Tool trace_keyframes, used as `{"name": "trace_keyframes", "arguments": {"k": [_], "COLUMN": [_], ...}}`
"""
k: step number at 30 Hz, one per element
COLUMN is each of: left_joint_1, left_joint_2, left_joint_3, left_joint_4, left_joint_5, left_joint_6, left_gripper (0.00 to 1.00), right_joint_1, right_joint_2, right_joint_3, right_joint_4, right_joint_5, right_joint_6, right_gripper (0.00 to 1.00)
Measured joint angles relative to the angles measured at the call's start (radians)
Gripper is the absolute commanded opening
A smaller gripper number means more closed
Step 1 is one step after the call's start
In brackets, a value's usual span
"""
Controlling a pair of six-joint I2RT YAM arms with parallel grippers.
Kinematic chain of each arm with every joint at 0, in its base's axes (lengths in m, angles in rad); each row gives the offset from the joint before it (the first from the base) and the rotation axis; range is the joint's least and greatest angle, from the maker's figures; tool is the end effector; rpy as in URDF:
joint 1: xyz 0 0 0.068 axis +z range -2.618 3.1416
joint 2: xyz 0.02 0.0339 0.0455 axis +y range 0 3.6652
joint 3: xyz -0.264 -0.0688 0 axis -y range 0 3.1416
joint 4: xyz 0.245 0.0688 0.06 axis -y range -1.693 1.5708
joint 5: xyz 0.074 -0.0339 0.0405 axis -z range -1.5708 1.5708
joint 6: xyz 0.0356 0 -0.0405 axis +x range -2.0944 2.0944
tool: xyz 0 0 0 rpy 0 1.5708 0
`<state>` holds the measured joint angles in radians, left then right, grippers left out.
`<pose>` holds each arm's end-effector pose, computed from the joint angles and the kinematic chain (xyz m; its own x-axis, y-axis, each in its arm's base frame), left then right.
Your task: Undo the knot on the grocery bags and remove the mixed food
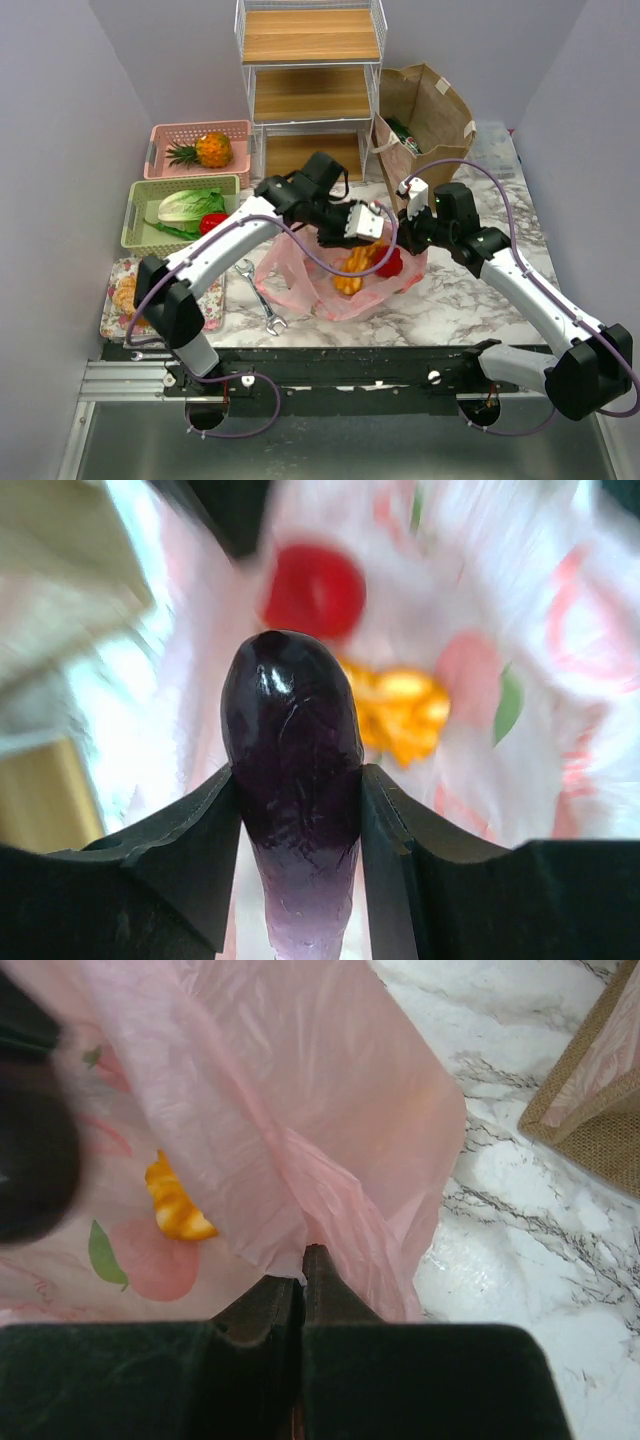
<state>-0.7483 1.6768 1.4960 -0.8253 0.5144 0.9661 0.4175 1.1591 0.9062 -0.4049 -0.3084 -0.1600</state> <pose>0.2489 -0.2550 0.3023 0.2941 0.7043 -0.6462 0.9558 -0.2120 0.2040 0.2260 0.1120 0.2863 -0.4552 -0.3680 -0.8108 -0.6872 0.7242 0.0571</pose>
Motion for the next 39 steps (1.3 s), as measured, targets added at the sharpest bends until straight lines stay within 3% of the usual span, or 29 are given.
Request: {"name": "trace_keyframes", "arguments": {"k": [4, 9, 15, 17, 21, 30, 33, 39], "left_joint_1": [0.000, 0.024, 0.213, 0.307, 0.495, 1.054, 1.149, 1.183], "left_joint_2": [-0.092, -0.142, -0.170, -0.169, -0.162, -0.014, 0.096, 0.200], "left_joint_3": [0.189, 0.325, 0.296, 0.298, 0.333, 0.265, 0.278, 0.278], "left_joint_4": [-0.032, 0.035, 0.297, 0.316, 0.246, 0.159, 0.142, 0.117], "left_joint_5": [0.213, 0.432, 0.573, 0.567, 0.484, 0.072, -0.035, -0.169], "left_joint_6": [-0.116, -0.386, -0.844, -0.879, -0.815, -0.700, -0.667, -0.598], "left_gripper": [0.16, 0.16, 0.15, 0.13, 0.10, 0.10, 0.11, 0.17], "right_joint_1": [0.000, 0.000, 0.000, 0.000, 0.000, 0.000, 0.000, 0.000], "right_joint_2": [0.000, 0.006, 0.020, 0.024, 0.025, 0.026, 0.034, 0.049], "right_joint_3": [0.000, 0.000, 0.000, 0.000, 0.000, 0.000, 0.000, 0.000], "right_joint_4": [0.000, 0.000, 0.001, 0.001, 0.001, 0.008, 0.008, 0.008], "right_joint_5": [0.000, 0.000, 0.000, 0.000, 0.000, 0.001, 0.000, 0.001], "right_joint_6": [0.005, 0.010, 0.011, 0.011, 0.011, 0.011, 0.011, 0.011], "right_gripper": [0.01, 0.01, 0.01, 0.00, 0.01, 0.01, 0.01, 0.01]}}
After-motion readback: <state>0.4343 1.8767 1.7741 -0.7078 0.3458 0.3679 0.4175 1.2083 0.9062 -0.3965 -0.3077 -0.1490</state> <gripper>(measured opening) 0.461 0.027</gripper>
